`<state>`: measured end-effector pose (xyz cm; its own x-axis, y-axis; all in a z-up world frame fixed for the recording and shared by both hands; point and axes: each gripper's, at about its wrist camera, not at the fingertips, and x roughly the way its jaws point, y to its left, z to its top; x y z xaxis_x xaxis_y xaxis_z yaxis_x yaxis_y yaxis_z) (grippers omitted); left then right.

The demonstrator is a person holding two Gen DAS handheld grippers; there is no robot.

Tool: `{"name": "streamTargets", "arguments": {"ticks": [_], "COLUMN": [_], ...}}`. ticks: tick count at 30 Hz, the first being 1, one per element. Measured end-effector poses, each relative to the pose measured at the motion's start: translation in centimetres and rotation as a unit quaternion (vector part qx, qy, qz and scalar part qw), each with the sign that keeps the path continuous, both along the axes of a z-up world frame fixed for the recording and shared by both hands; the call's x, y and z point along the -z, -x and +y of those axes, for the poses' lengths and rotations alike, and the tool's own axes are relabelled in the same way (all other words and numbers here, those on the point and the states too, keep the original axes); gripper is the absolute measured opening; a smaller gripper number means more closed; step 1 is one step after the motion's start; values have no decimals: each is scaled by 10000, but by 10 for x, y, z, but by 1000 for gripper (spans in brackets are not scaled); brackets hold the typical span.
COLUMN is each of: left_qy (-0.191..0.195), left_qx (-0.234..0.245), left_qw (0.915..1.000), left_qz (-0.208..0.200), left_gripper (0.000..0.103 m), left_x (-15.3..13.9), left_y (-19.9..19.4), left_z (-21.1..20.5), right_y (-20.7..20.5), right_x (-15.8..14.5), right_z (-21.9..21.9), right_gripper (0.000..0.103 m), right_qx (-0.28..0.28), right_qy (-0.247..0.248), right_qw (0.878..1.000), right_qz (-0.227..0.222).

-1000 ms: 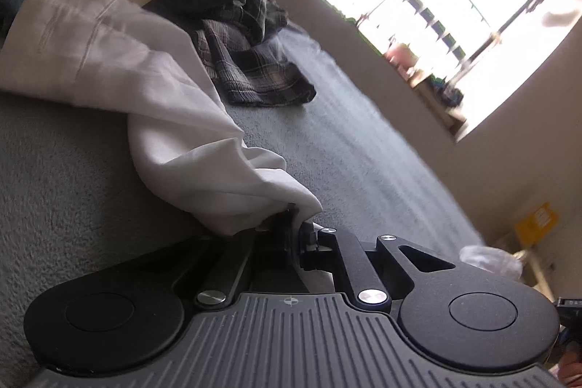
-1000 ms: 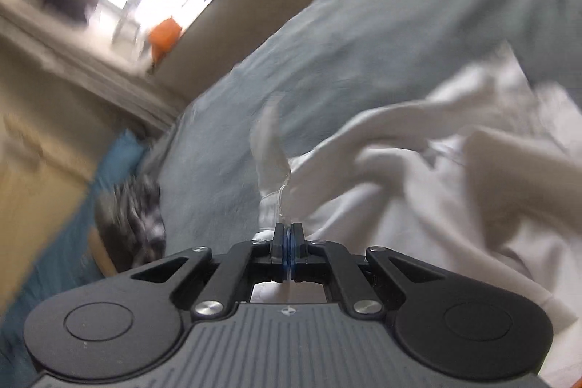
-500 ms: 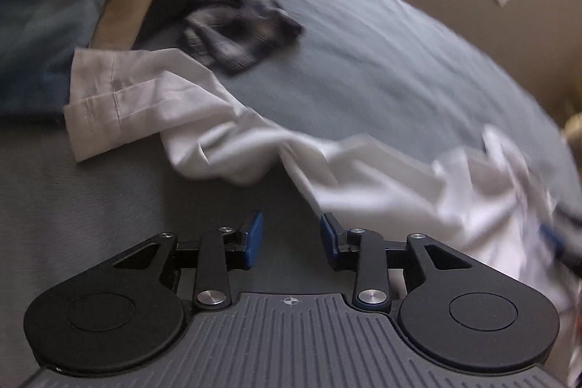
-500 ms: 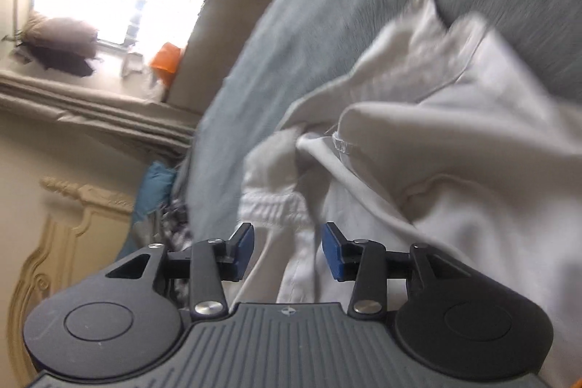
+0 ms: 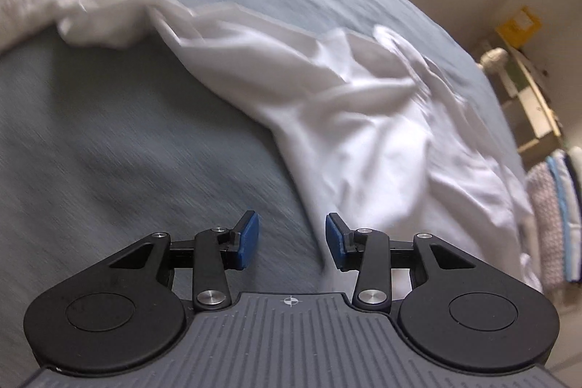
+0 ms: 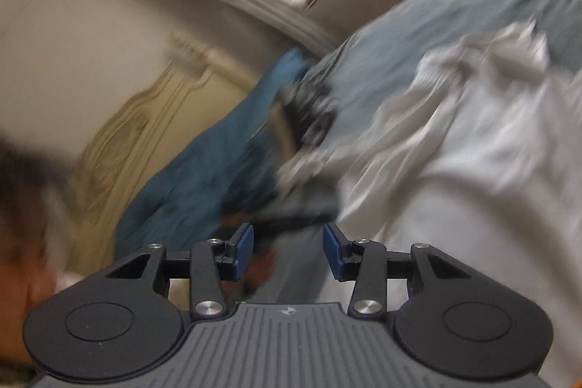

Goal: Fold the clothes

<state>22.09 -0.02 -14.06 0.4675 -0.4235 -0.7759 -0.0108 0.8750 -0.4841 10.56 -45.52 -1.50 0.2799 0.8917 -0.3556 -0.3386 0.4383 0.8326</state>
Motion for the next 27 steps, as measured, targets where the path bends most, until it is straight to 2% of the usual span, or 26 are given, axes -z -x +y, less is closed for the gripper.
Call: {"name": "streamTargets", "arguments": {"ticks": [3,5,7,10,12,13,16,21,25,27], "left_qy": [236,392,569,711,704,677,504,195,-163,-342], "left_qx": [215,368,602,1113,1500,1655,1787,2016,2291,2380], "left_qw": [9995,9985,9962,9894,9825,9792,9782,9763,9716,9695], "left_qz": [44,121,279,599,848,955,935,767,568,475], "left_gripper": [40,41,42,48,50,50,50,50,48,47], "left_x": [-1,-2,-1,7,14,18,22,21,16,16], "left_y": [16,31,48,77,97,106,117,127,132,135], "left_z": [0,4,10,11,5,2,-10,-26,-41,-50], "right_y": [38,58,74,88,90,89,81,69,59,56], "right_x": [24,42,56,72,76,78,87,108,123,126], "right_z": [28,44,50,49,51,51,54,47,57,68], "right_gripper": [45,45,45,45,45,45,45,45,40,39], "right_qx": [-187,-335,-550,-908,-1156,-1230,-1166,-445,-172,-190], "right_qy": [159,643,1394,1999,2056,2044,2109,2339,2333,2498], "right_qw": [9990,9960,9877,9741,9703,9697,9687,9687,9711,9676], "right_qz": [373,530,450,549,533,528,588,702,475,304]}}
